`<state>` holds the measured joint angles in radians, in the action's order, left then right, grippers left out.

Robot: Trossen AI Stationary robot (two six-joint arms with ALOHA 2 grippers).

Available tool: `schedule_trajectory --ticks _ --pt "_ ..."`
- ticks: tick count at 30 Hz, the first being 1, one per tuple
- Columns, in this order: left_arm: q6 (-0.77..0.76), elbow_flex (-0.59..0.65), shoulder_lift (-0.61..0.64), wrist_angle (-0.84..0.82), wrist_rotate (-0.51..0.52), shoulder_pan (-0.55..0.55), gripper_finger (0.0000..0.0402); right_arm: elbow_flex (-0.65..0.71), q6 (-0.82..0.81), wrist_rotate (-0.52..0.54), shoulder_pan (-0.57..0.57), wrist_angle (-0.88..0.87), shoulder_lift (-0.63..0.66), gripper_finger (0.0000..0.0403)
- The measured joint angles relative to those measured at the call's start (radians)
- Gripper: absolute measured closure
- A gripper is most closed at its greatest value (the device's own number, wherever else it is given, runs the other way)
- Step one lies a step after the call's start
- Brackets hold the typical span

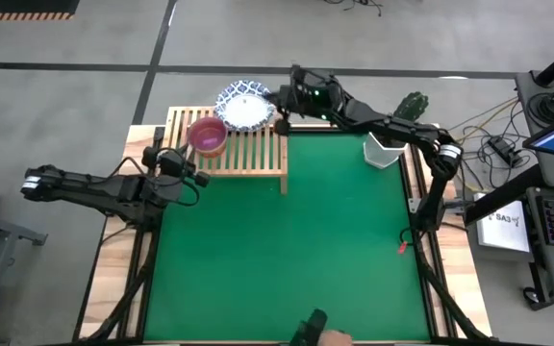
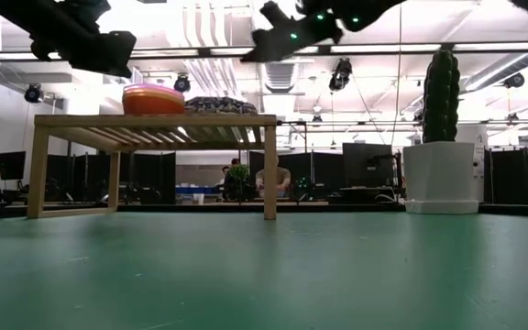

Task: Place and stack bowls onto a shelf
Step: Adjust the bowls on the shelf

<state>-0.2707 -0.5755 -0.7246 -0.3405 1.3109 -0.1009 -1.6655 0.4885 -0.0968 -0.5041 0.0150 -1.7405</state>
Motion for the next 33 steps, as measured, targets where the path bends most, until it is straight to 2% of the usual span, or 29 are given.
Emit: schedule_trajectory --ticks 2,5,12,15,19,21,23,28,33 --pt "0.000 0.000 -0.001 0.000 0.000 0.000 0.0326 -0.076 0.012 0.009 -0.001 0.033 -0.051 0.0394" --pt "0.000 0.000 -0.001 -0.002 -0.003 0.000 0.0326 -0.197 0.031 0.010 -0.005 -0.028 -0.147 0.0394" --pt "0.000 0.000 0.017 -0.030 -0.035 0.000 0.0326 -0.486 0.089 0.010 -0.005 -0.324 -0.387 0.0394" --pt "0.012 0.000 0.032 -0.035 -0.162 0.000 0.0326 -0.593 0.100 -0.025 -0.004 -0.447 -0.441 0.0394" --pt "0.068 0.002 0.035 -0.040 -0.443 0.000 0.0326 -0.673 0.106 -0.122 -0.002 -0.567 -0.476 0.0394" --pt "0.066 0.002 0.024 -0.034 -0.480 -0.001 0.0326 -0.681 0.094 -0.147 0.004 -0.582 -0.480 0.0394" --pt "0.048 0.002 0.009 -0.035 -0.447 0.000 0.0326 -0.682 0.082 -0.158 0.011 -0.602 -0.476 0.0394" --pt "-0.008 0.002 -0.037 -0.034 -0.173 0.001 0.0326 -0.683 0.078 -0.173 0.025 -0.653 -0.454 0.0394" --pt "-0.008 0.000 -0.059 -0.033 -0.056 0.001 0.0326 -0.691 0.063 -0.209 0.034 -0.723 -0.453 0.0394"
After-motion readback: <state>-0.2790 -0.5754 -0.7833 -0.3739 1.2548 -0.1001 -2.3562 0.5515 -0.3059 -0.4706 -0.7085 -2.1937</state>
